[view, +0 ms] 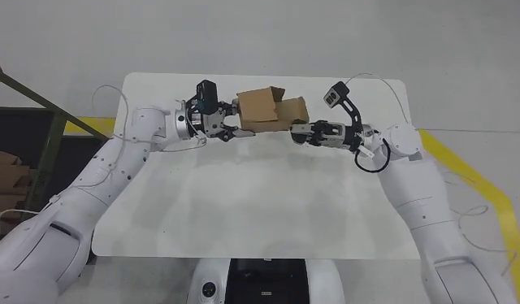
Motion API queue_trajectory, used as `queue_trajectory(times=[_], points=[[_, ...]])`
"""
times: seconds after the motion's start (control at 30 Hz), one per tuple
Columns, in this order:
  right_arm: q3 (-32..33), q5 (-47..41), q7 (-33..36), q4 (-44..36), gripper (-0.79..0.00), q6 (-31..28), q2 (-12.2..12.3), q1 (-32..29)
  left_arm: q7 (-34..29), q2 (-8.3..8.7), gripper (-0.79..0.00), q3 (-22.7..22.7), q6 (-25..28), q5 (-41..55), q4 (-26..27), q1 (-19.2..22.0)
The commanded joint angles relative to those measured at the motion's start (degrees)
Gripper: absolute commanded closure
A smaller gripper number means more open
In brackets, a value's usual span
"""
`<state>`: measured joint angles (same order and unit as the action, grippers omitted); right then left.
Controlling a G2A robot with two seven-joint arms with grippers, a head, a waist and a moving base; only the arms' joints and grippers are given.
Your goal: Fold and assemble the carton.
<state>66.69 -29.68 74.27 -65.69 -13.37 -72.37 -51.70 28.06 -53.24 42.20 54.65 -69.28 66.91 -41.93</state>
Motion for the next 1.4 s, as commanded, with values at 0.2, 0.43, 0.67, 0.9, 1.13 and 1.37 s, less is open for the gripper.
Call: queue_trajectory(times=[0.2,0.43,0.67,0.9,1.13,1.37], points=[[-1.4,2.2,-2.8,0.3,0.0,-0.7,-0.2,1.8,-0.9,-0.48,-0.44,0.6,0.9,-0.5,1.6,-1.0],[-3.4,1.8,-2.9,1.2,0.0,-1.6,-0.7,3.6,-1.5,-0.87,-0.422,1.3,1.7,-0.7,2.2,-1.7],[-1.0,2.1,-3.6,3.5,0.0,-2.2,0.1,4.1,-1.6,-1.23,-0.403,2.2,2.0,-0.9,2.1,-2.1],[1.8,3.6,-6.8,4.8,0.0,-3.2,1.0,3.9,-1.8,-1.62,-0.409,2.7,3.1,-1.3,2.1,-2.6],[-0.2,6.0,-11.1,7.7,0.0,-5.9,0.4,6.0,-1.7,-1.96,-0.409,2.5,3.4,-1.7,3.0,-3.1],[-2.9,1.2,-4.9,7.4,0.0,-5.7,-0.5,7.6,-1.6,-1.94,-0.4,2.3,3.4,-1.6,2.8,-3.1]])
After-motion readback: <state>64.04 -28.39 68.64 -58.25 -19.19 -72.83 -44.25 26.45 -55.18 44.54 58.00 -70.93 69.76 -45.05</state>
